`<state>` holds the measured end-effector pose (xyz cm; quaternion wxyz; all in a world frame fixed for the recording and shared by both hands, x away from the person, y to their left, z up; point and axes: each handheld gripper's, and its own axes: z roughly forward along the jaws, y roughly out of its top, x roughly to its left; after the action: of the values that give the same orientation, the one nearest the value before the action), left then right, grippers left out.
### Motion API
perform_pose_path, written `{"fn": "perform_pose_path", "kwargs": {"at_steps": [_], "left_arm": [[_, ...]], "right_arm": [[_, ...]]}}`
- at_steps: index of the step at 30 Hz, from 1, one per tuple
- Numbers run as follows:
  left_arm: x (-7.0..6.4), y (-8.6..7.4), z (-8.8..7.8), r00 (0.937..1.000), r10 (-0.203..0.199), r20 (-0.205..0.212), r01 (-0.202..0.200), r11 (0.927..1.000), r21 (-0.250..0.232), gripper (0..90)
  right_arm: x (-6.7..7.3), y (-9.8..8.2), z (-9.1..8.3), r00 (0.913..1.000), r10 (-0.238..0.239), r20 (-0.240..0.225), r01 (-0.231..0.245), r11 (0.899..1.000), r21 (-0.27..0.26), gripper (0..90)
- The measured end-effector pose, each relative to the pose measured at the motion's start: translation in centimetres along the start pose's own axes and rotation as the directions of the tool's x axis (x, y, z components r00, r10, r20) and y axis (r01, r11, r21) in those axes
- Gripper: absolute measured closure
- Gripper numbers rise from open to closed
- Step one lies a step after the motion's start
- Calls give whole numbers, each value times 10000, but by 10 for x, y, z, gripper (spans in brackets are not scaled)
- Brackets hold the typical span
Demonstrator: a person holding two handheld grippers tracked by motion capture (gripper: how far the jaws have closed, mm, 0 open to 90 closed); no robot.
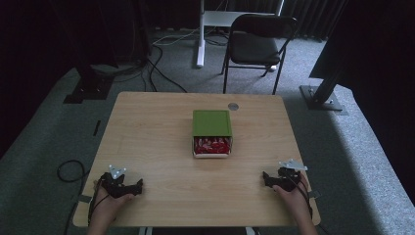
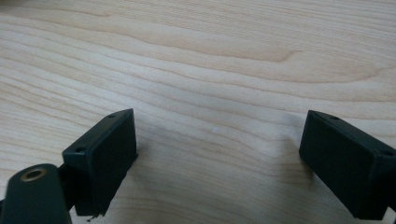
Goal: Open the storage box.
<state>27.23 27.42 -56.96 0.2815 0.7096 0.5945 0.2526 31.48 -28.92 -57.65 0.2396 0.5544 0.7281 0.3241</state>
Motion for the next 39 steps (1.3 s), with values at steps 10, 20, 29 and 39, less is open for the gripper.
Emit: {"fn": "perform_pose_path", "kwargs": {"at_steps": [10, 20, 29, 39], "left_arm": [[-4, -1, -1, 9999, -102, -93, 102, 9999, 4, 8], [-17, 1, 0, 9974, 641, 316, -639, 9979, -83, 8], [-32, 5, 2, 9885, 1393, 595, -1387, 9902, -146, 9], [-55, 16, 3, 9708, 2326, 593, -2297, 9719, -511, 60]], "right_arm": [[0, 0, 0, 9999, 85, 95, -85, 10000, 1, 106], [0, 0, 0, 9999, 106, 125, -106, 9999, 1, 106], [-1, 0, 0, 9999, 108, 121, -108, 9999, 0, 106], [-1, 0, 0, 9999, 107, 116, -107, 9999, -7, 106]]}}
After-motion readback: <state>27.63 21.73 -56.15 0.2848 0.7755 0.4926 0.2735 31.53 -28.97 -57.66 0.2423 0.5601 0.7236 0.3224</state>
